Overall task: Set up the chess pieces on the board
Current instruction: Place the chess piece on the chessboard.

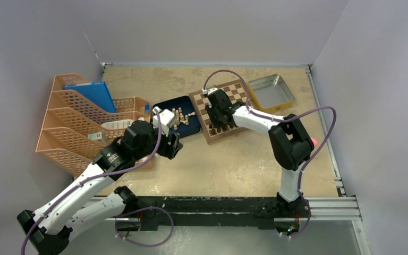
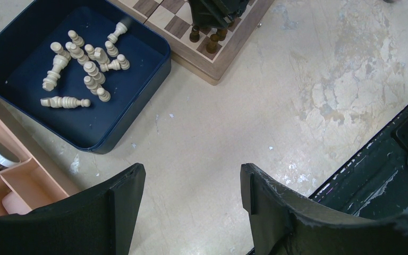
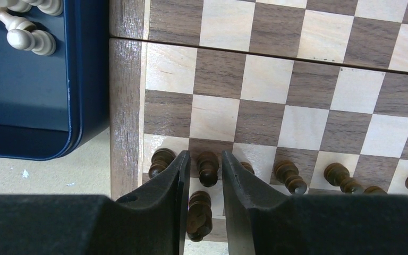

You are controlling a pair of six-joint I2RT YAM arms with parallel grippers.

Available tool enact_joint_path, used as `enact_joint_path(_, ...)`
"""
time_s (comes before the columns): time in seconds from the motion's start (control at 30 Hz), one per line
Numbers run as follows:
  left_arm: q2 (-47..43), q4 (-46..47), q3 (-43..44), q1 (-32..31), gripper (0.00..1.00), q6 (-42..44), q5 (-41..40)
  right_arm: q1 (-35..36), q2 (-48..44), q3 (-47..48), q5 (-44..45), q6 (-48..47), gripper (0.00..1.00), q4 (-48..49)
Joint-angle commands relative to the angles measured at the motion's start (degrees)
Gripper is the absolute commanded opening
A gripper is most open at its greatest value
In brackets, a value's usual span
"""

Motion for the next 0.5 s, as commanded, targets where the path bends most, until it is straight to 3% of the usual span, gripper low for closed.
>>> enact_joint_path(0.0,-0.5,1.56,0.85,0.23,0.66,0.41,0.45,0.05,-4.67,2.8,1.74,1.04,0.32,1.13)
enact_joint_path(0.47,-0.59,1.73,1.05,0.21,0.66,0.63,1.94,-5.42,-7.7,6.61,15.35,0.59,0.32,-2.25)
